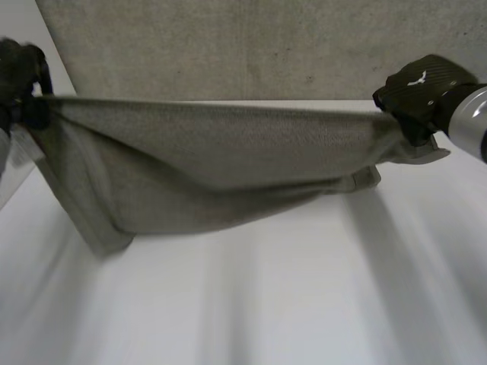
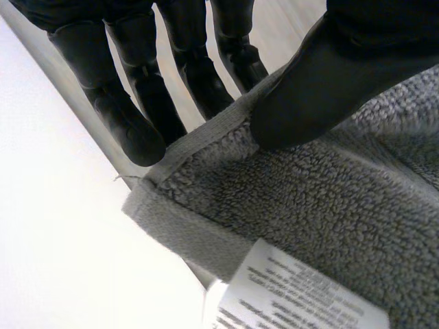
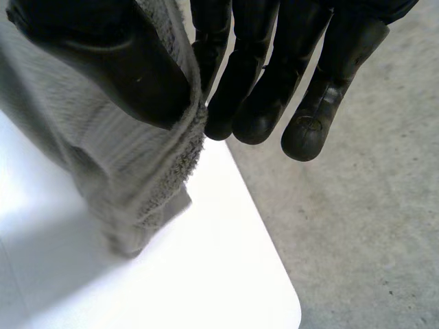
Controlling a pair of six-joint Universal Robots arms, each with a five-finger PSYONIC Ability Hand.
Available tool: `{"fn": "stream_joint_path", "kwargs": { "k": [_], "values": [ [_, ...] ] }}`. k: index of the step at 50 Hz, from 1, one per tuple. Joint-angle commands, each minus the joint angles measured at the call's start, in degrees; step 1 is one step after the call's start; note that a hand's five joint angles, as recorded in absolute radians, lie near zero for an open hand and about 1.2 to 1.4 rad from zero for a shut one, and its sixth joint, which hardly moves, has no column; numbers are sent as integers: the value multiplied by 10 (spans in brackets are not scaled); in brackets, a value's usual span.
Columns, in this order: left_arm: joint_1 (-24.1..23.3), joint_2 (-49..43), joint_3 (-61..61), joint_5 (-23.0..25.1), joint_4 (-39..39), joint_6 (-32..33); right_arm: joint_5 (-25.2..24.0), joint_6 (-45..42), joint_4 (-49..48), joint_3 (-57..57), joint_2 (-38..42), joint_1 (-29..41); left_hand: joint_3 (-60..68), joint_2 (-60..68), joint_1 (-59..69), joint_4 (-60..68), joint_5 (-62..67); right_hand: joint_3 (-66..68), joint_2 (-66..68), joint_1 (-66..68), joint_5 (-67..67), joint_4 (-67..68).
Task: Fold the towel.
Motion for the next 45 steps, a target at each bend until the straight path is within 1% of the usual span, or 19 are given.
{"fn": "stream_joint_path", "kwargs": {
  "k": [1,4,6,7,9,10,11,12,13,14,15,17,21,25,31,36,38,41,45],
  "values": [
    [-18,-144,123,-3,-39,47,18,-34,-25,-110,118,5,-88,-71,-17,-69,-150,33,36,42,27,33],
    [-39,-208,219,-10,-42,81,24,-36,-46,-153,146,5,-88,-71,-17,-69,-150,33,36,42,27,33],
    [-48,-229,268,-11,-38,96,56,-29,-128,-248,194,5,-88,-71,-17,-69,-150,33,36,42,27,33],
    [-54,-243,317,-11,-32,100,56,-29,-128,-249,194,5,-88,-71,-17,-69,-150,33,36,42,27,33],
    [-55,-249,363,-16,-17,93,100,-21,-277,-300,210,7,-88,-71,-17,-69,-150,33,36,42,27,33],
    [-61,-251,401,-20,16,76,100,-21,-278,-300,210,7,-88,-71,-17,-69,-150,33,36,42,27,33],
    [-62,-251,401,-20,16,76,114,-15,-362,-294,206,6,-88,-71,-17,-69,-150,33,36,42,27,33],
    [-64,-250,427,-22,61,48,114,-15,-363,-294,206,6,-88,-71,-17,-69,-150,33,36,42,27,33],
    [-62,-247,446,-24,100,19,119,-7,-431,-284,200,4,-88,-71,-17,-69,-150,33,36,42,27,33],
    [-62,-247,446,-24,101,19,117,-3,-472,-272,187,4,-88,-71,-17,-69,-150,33,36,42,27,33],
    [-59,-246,465,-22,135,-13,117,-3,-473,-271,187,4,-88,-71,-17,-69,-150,33,36,42,27,33],
    [-59,-247,480,-20,144,-35,100,7,-461,-266,161,3,-88,-71,-17,-69,-150,33,36,42,27,33],
    [-62,-269,499,-17,96,-42,74,8,-399,-263,165,0,-88,-71,-17,-69,-150,33,36,42,27,33],
    [-66,-289,486,-16,58,-43,45,9,-286,-242,168,-4,-88,-71,-17,-69,-150,33,36,42,27,33],
    [-68,-289,354,11,45,-42,15,9,-205,-158,167,-3,-88,-71,-17,-69,-150,33,36,42,27,33],
    [-64,-283,232,53,82,-39,-6,6,-194,-55,159,-4,-88,-71,-17,-69,-150,33,36,42,27,33],
    [-62,-276,152,64,119,-21,-9,9,-195,-23,154,-5,-88,-71,-17,-69,-150,33,36,42,27,33],
    [-61,-270,113,66,137,-5,-16,8,-196,35,143,-6,-88,-71,-17,-69,-150,33,36,42,27,33],
    [-52,-241,16,68,177,61,-19,3,-199,108,110,-7,-88,-71,-17,-69,-150,33,36,42,27,33]
  ]
}}
